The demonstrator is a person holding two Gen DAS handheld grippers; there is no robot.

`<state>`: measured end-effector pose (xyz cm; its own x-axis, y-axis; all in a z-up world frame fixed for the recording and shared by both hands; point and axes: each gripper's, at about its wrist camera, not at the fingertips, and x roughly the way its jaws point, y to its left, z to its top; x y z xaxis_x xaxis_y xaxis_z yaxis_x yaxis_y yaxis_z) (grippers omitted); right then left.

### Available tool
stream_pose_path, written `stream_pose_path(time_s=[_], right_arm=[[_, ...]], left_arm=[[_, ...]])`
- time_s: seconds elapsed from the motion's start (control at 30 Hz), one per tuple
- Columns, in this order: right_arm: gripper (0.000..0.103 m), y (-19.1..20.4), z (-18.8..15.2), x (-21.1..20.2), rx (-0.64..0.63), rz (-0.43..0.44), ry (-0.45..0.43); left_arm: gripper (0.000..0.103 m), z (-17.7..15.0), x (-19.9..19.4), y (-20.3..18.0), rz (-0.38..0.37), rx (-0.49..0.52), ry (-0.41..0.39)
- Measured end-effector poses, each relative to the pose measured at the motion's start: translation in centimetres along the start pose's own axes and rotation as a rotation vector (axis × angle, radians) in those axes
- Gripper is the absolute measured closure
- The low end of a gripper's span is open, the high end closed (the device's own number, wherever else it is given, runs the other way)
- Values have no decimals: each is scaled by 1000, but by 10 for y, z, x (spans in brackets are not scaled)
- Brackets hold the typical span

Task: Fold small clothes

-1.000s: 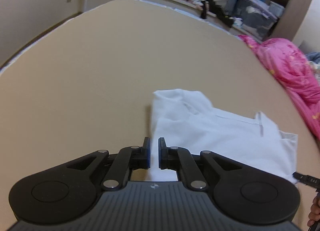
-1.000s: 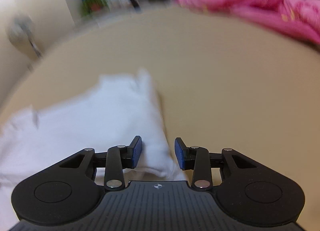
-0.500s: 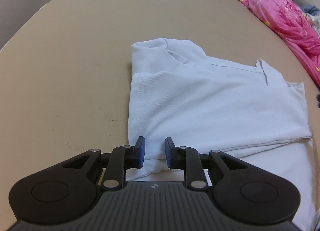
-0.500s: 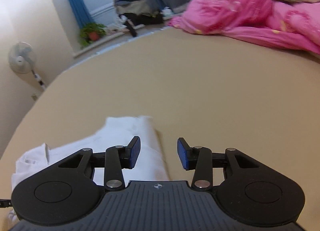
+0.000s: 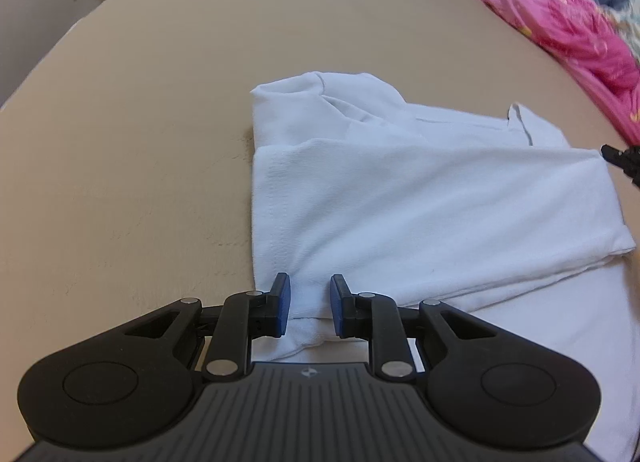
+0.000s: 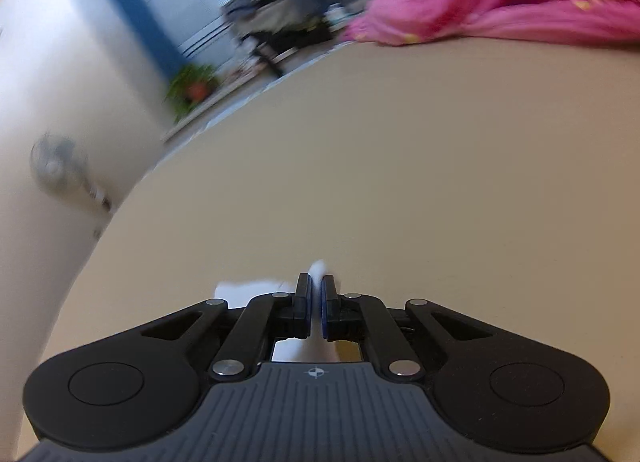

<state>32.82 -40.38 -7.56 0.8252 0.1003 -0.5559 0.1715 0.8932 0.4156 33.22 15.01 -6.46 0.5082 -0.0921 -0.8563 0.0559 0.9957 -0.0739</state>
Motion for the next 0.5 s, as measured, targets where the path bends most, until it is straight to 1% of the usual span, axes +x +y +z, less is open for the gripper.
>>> stream_pose_path(time_s=[0.03, 0.07, 0.13, 0.17, 0.2, 0.23, 0.27, 0.3, 0.33, 0.37, 0.4, 0.43, 0.47, 0.5], right_arm=[[96, 2, -3, 2, -44, -59, -4], [96, 1, -5, 4, -60, -104, 2], [96, -7, -2, -3, 1, -136, -11], [96, -6, 0, -11, 14, -118, -44], [96, 2, 1, -24, -11, -67, -77], [96, 13, 0, -32, -58, -14, -85], [96, 25, -2, -40, -121, 59, -73], [96, 37, -7, -46, -186, 147, -22], [93, 43, -14, -46, -230, 190, 44], [91, 49, -25, -43, -275, 186, 133], [91, 50, -39, -35, -317, 118, 233], [95, 46, -52, -29, -331, 29, 304], [97, 39, -59, -31, -293, 6, 311], [97, 34, -61, -41, -227, 21, 280]], left_arm=[[79, 0, -1, -1, 2, 6, -4], [78, 1, -3, 0, -3, -3, -10], [77, 3, -13, 3, -46, -37, -51], [77, 5, -20, 6, -72, -49, -85], [77, 7, -24, 7, -86, -55, -108], [77, 8, -26, 9, -93, -62, -122], [77, 9, -24, 11, -91, -73, -117], [77, 8, -19, 12, -81, -81, -91], [77, 6, -11, 13, -60, -82, -48], [77, 4, 0, 13, -28, -72, 7], [77, 1, 2, 12, -14, -56, 1], [77, 2, -2, 10, -13, -48, -14], [77, 3, -7, 10, -30, -53, -32], [75, 3, -11, 11, -65, -64, -56]])
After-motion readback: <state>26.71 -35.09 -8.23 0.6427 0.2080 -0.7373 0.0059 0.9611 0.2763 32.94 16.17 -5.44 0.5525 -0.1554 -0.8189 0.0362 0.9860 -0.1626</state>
